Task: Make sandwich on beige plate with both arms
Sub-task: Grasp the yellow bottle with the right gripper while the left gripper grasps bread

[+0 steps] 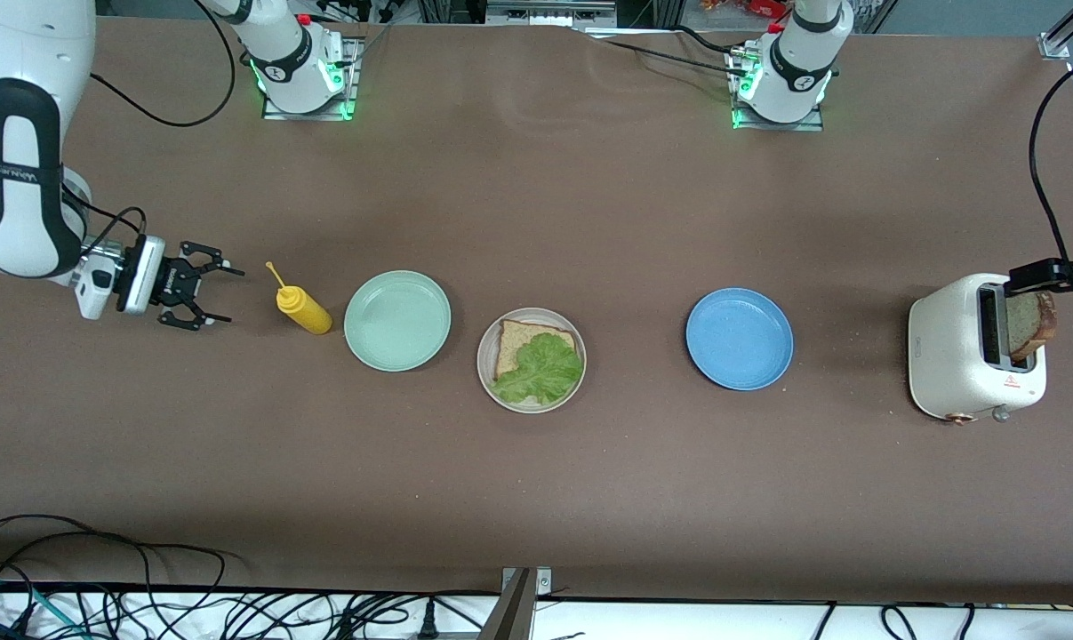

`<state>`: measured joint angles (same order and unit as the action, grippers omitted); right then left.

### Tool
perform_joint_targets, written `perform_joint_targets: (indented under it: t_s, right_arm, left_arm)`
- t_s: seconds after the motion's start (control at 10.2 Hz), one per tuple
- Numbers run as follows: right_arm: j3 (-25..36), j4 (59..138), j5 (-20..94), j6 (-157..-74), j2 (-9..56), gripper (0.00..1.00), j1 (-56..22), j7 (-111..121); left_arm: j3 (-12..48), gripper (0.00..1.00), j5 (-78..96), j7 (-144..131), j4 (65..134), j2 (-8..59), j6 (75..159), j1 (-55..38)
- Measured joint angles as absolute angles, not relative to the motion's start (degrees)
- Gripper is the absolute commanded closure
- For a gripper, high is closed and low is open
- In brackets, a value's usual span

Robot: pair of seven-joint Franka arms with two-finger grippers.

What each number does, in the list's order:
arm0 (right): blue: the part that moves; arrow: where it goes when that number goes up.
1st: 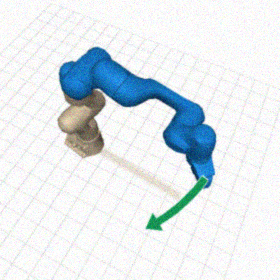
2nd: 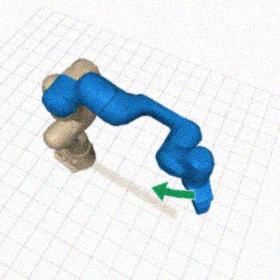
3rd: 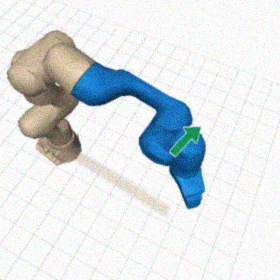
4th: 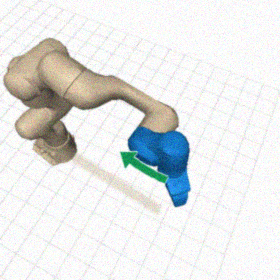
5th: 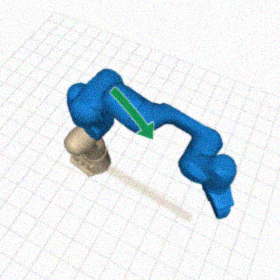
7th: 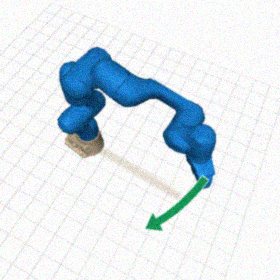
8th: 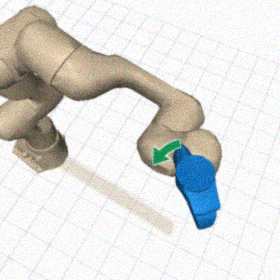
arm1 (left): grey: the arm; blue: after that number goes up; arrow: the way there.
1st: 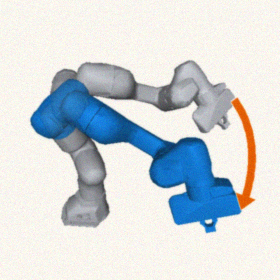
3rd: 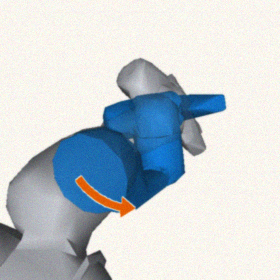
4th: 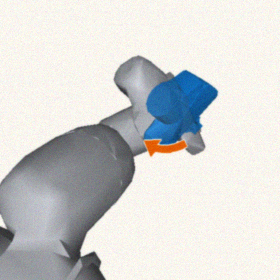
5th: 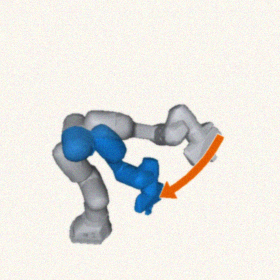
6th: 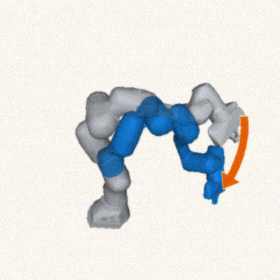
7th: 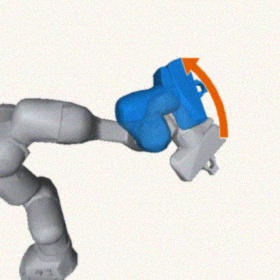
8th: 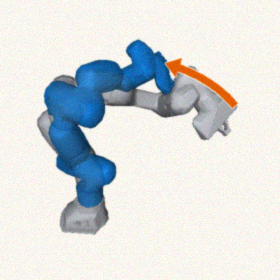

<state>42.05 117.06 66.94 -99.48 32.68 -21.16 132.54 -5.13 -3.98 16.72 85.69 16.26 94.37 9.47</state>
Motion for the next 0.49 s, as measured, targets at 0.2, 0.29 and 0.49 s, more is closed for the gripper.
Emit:
perform_joint_targets:
  t_s: [0.2,0.29,0.49]
  right_arm:
    - [40.5,116.54,71.84,-97.87,35.44,0.09,-21.1,136.09]
    - [39.34,116.45,73.47,-97.75,36.08,0.1,-21.12,136.58]
    - [37.05,116.25,75.67,-97.62,36.43,0.11,-21.15,137.02]
  left_arm:
    - [-5.13,0.0,-3.99,19.71,86.03,17.3,95.67,11.3]
    - [-5.13,0.0,-3.99,20.41,86.6,17.67,96.77,11.99]
    - [-5.13,0.0,-3.99,22.02,89.35,17.84,100.57,13.25]
